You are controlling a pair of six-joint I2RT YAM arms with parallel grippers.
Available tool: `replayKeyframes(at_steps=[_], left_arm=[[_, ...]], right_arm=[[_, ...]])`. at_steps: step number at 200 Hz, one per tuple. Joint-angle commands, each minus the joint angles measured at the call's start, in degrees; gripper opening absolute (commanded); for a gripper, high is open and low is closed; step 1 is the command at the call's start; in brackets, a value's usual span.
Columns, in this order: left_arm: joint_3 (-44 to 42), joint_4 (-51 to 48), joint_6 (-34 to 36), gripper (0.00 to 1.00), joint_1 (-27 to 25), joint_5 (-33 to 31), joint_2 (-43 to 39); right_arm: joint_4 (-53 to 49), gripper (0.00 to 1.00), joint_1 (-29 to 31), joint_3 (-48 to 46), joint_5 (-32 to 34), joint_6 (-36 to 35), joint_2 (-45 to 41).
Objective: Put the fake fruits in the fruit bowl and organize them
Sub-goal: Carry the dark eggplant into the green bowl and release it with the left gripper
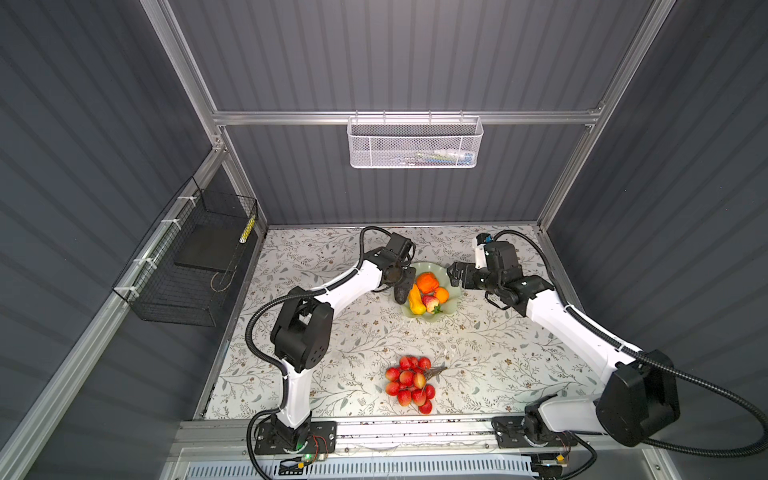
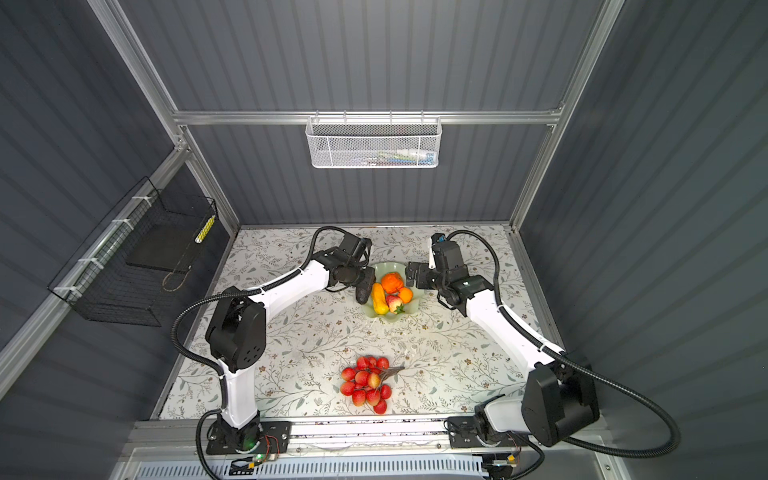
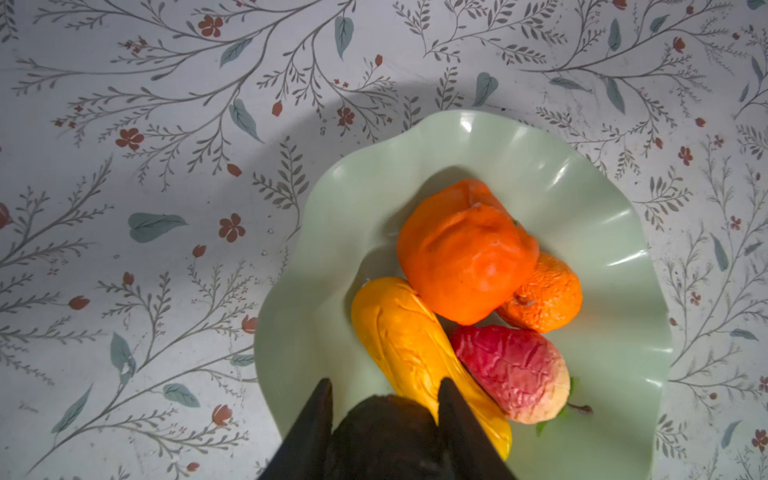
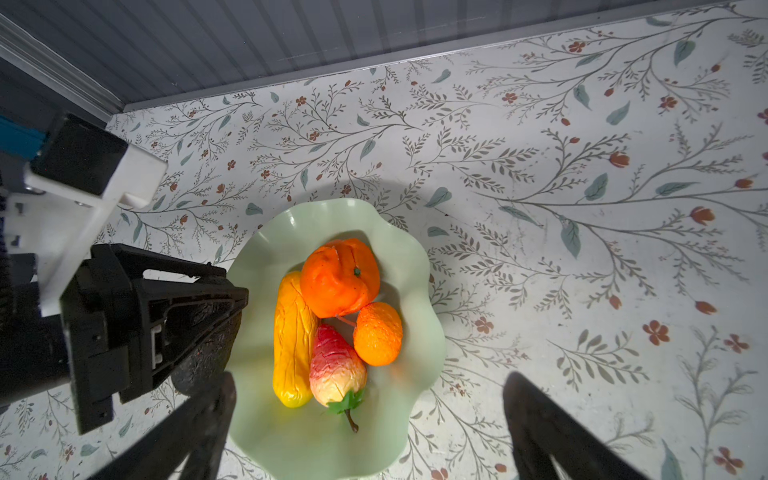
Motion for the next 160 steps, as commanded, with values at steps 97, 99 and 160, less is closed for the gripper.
replayKeyframes(at_steps=[97, 99, 160], left_arm=[[4.5, 0.6, -3.2, 0.36, -0.3, 3.4, 5.6], [4.5, 0.6, -3.2, 0.36, -0.3, 3.3, 5.6], [3.4, 3.5, -4.7, 0.74, -0.3, 1.4, 4.3]], right_arm=[[-0.9, 0.99, -0.3, -4.3, -5.3, 2.9, -3.3], [-1.0, 0.98, -0.3, -4.4, -5.4, 3.0, -3.4], [-3.7, 0.96, -0.2, -11.7, -15.9, 7.0, -8.6]])
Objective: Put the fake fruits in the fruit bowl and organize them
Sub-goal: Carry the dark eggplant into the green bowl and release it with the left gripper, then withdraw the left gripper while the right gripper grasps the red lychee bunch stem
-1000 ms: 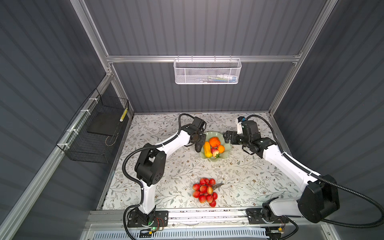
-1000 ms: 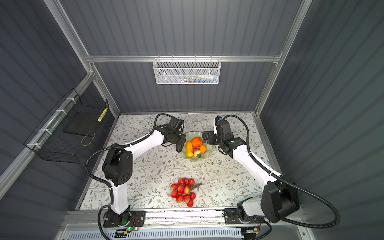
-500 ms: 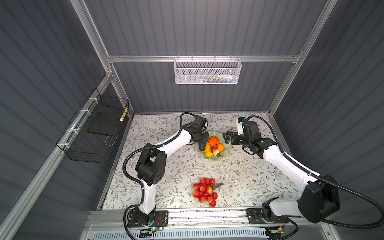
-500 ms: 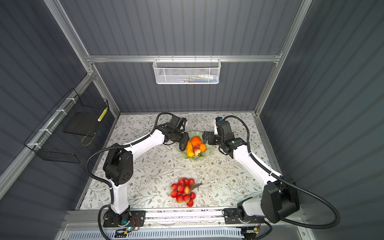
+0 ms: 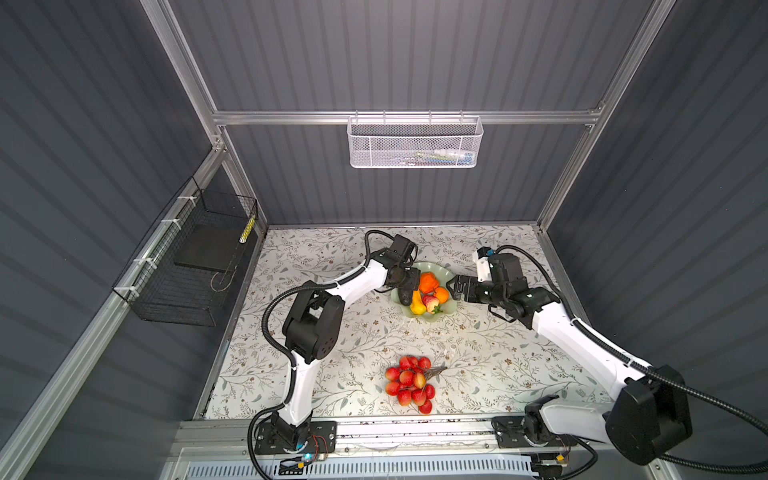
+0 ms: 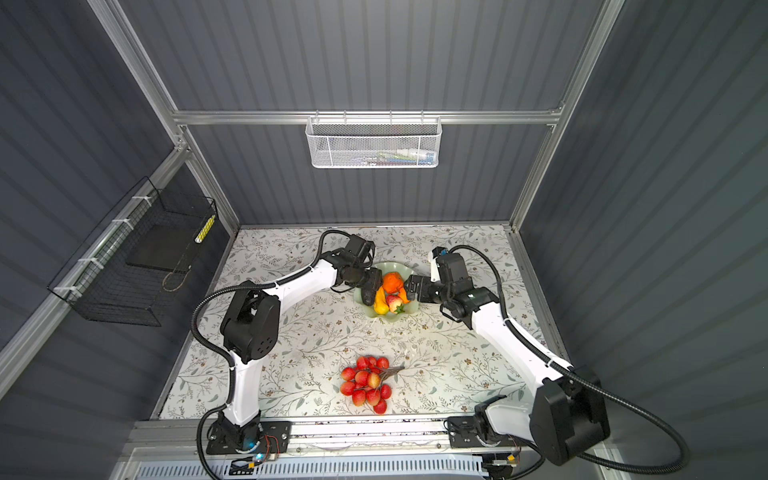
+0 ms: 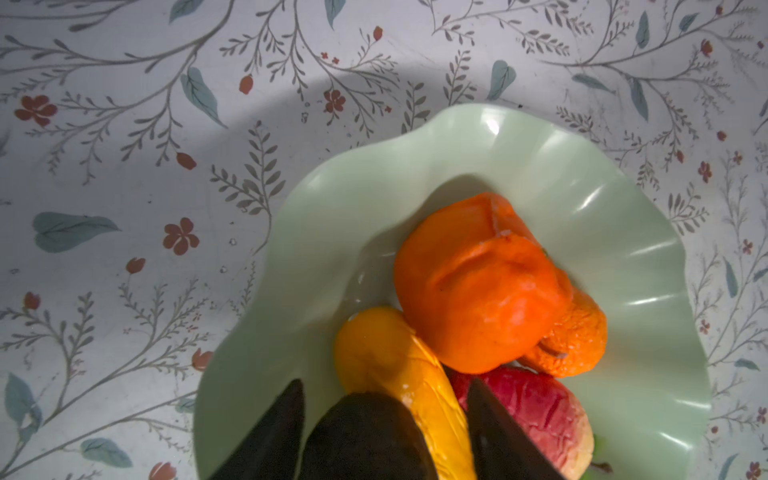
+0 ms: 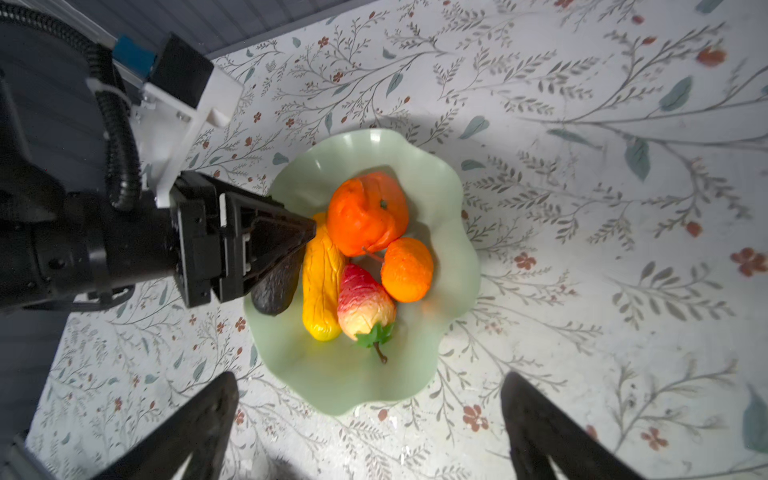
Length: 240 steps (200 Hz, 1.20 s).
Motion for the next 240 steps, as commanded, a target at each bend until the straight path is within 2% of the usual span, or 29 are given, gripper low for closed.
replayKeyframes(at_steps=[1, 23, 52, 71, 105, 167, 202, 240], left_arm=[[0.3, 1.7, -0.7, 0.75, -0.3, -0.9, -2.1], [-0.2, 4.0, -0.4, 0.83, -0.2, -2.8, -5.0], [-3.3, 9.7, 0.3, 1.00, -0.1, -7.1, -11.3], [-7.8, 14.9, 0.6, 1.00, 0.2, -10.5, -16.9], [-21.3, 23.3, -0.3, 1.00, 1.3, -16.4, -28.4], [-36.5, 19.5, -1.1, 1.00, 2.1, -27.2, -45.6], [-40.2, 17.9, -1.2, 1.00, 2.5, -31.0, -52.6], [-40.8, 17.1, -1.4, 1.00, 2.5, -31.6, -54.7]], right_arm=[[-2.3, 0.96, -0.1, -3.4, -7.0, 2.5, -2.1], [-2.1, 0.95, -0.1, -7.9, -12.9, 4.3, -4.0], [2.2, 0.93, 0.0, -15.8, -21.4, 8.1, -5.7], [5.9, 0.92, 0.2, -20.5, -24.6, 9.9, -6.0], [10.8, 0.89, 0.6, -24.0, -29.7, 10.2, -3.0], [13.2, 0.81, 4.1, -26.1, -36.3, 11.0, 6.1], [17.9, 0.69, 6.9, -27.0, -39.4, 13.5, 10.2], [24.3, 0.61, 8.3, -28.9, -42.1, 18.3, 12.4]])
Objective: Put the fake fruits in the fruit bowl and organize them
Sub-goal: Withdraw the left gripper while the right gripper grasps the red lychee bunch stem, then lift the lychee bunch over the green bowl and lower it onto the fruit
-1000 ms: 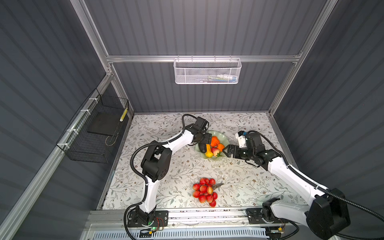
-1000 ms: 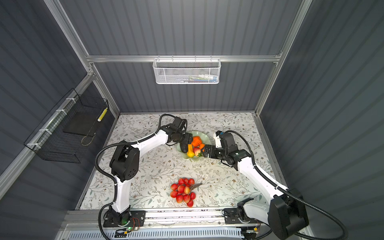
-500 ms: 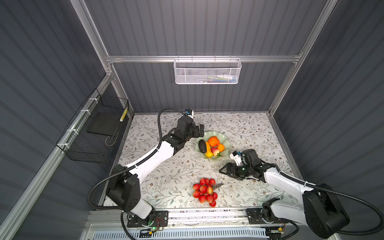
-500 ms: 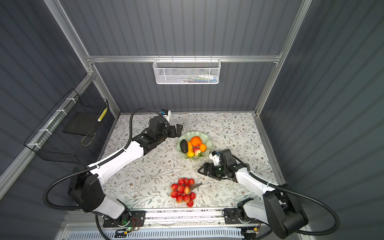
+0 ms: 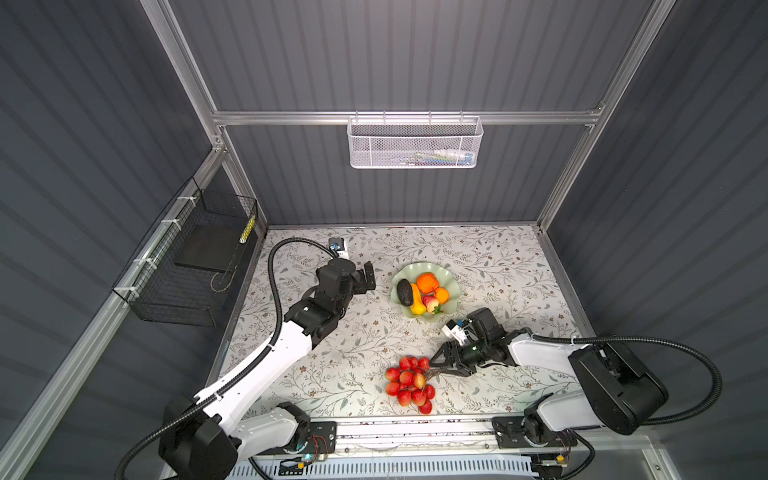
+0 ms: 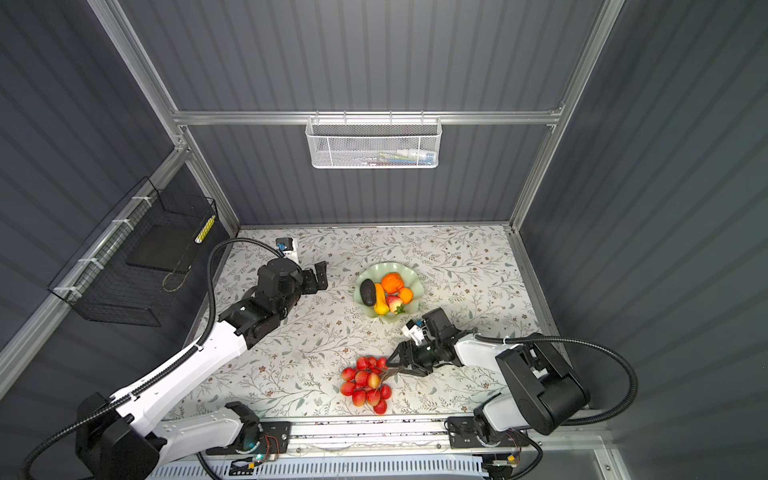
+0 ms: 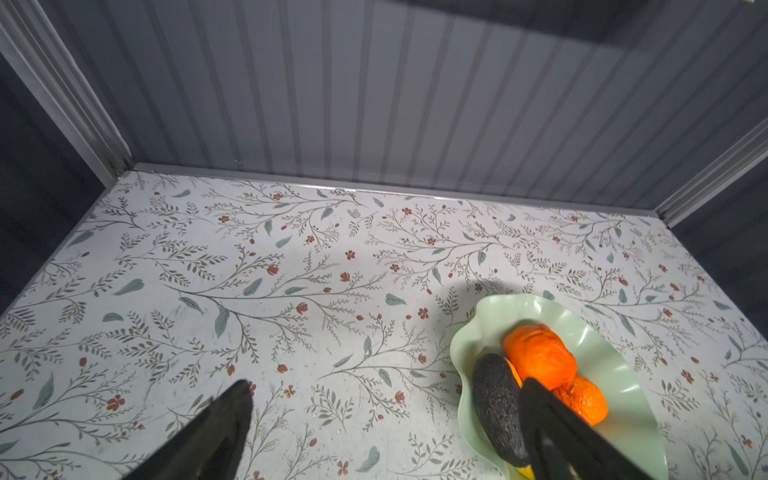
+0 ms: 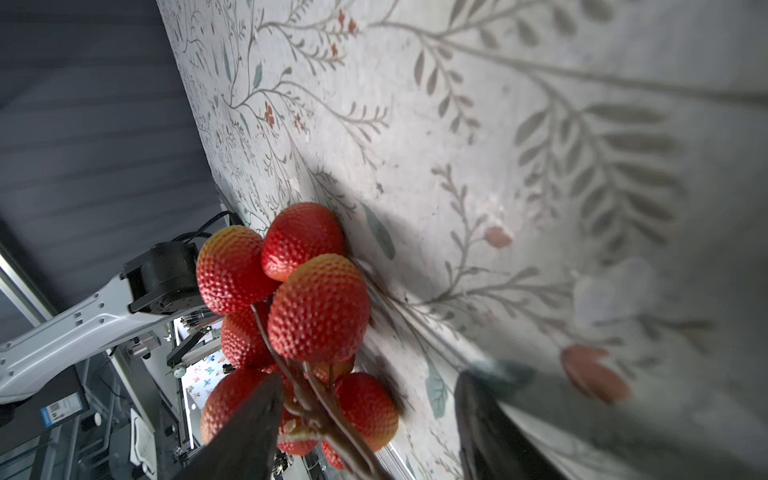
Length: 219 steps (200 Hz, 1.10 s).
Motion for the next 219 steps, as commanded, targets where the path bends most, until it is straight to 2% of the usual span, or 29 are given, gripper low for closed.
replayKeyframes(at_steps=[1, 93, 154, 204, 219], left_arm=[[-0.8, -1.6, -0.6, 1.00, 0.5, -2.3, -0.9], [-1.2, -2.6, -1.3, 1.00, 0.5, -2.8, -1.3], [-1.1, -2.6, -1.1, 1.00, 0.5, -2.8, -0.9], [-0.6, -3.0, -0.6, 1.00, 0.6, -3.2, -0.9], [-0.5, -3.3, -0.6, 1.00, 0.6, -3.5, -1.0]], right_arm=[[4.7, 0.61, 0.8, -1.4, -3.1, 3.7, 1.2], [7.3, 0.30, 1.5, -1.9, -1.7, 9.3, 0.4], [5.0, 0.13, 1.5, 4.6, -0.3, 12.4, 0.9], [11.7, 0.00, 1.6, 9.6, -1.4, 17.7, 5.1], [11.9, 0.00, 1.6, 12.1, -1.7, 18.1, 5.6]])
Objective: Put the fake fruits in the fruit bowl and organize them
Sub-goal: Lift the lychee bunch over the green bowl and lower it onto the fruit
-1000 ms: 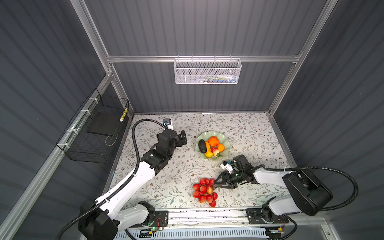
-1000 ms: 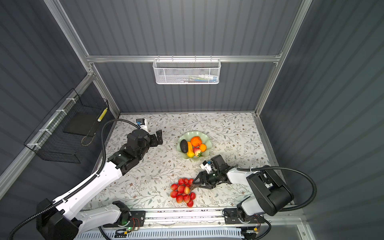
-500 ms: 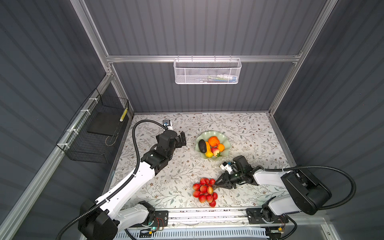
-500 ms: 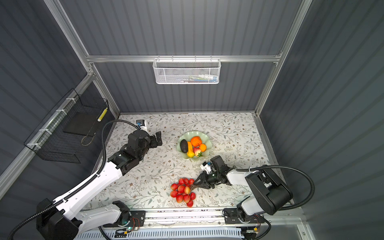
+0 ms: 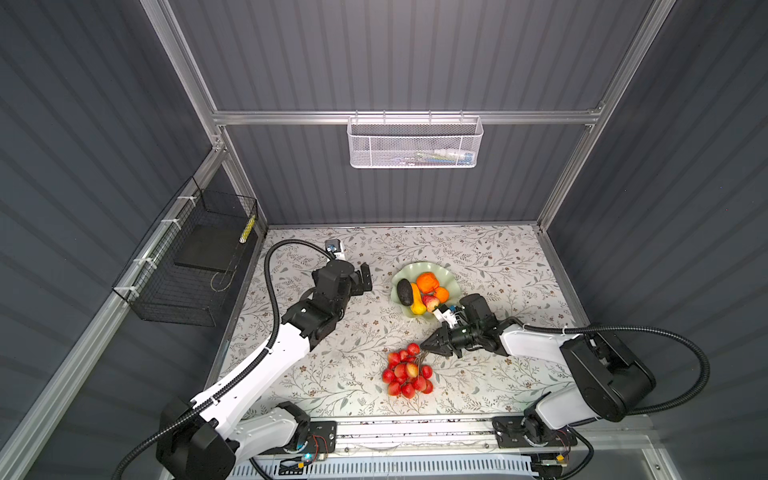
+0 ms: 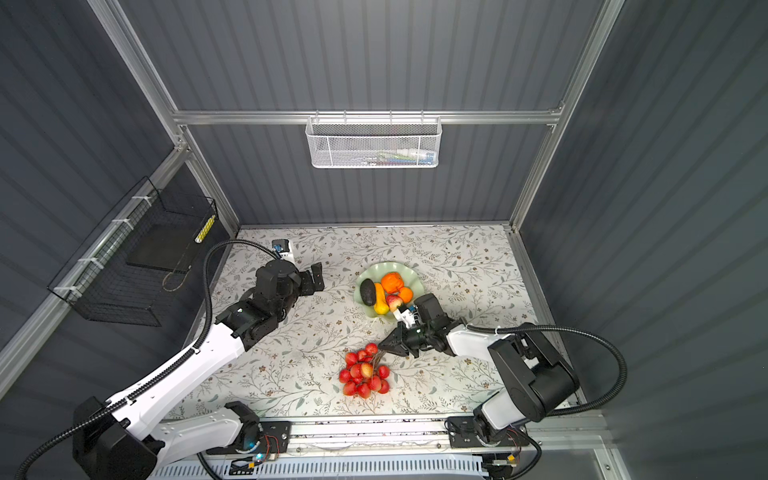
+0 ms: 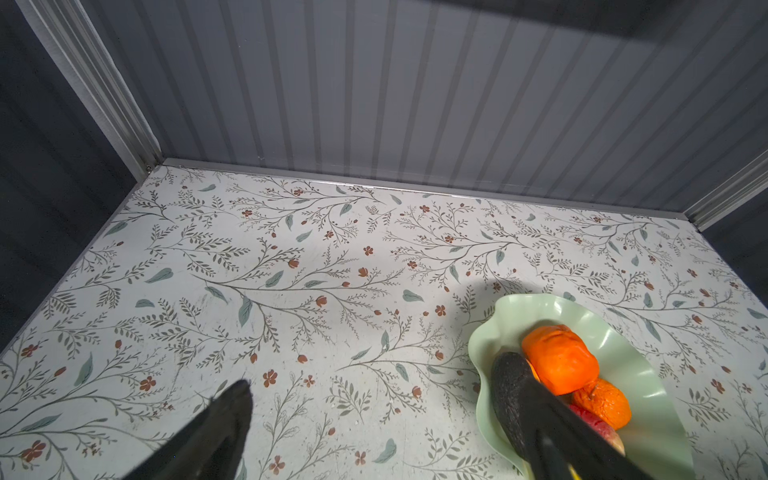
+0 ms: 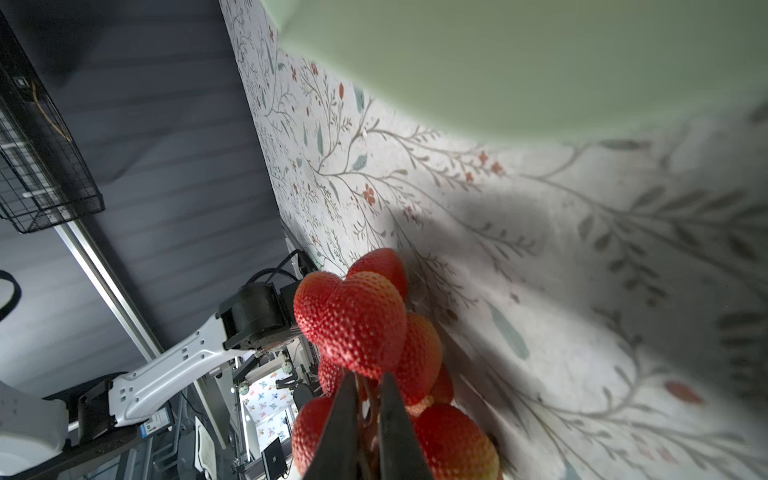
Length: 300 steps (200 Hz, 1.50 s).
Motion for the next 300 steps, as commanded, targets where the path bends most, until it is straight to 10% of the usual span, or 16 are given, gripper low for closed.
replayKeyframes(at_steps=[1, 114, 300], left_arm=[[-0.1, -1.1, -0.1, 1.00, 0.3, -1.4, -0.6], [-3.3, -0.3, 0.8, 1.00, 0.4, -1.3, -5.4], [-1.9, 0.7, 1.6, 1.00, 0.4, 4.0, -1.9]], right_arm=[[2.7, 0.00, 0.2, 3.9, -1.1, 2.5, 0.9], [-21.9, 0.00, -6.3, 28.7, 2.2, -15.0, -6.5], [-11.9, 0.03, -20.6, 33.7, 2.2, -18.5, 17.4]])
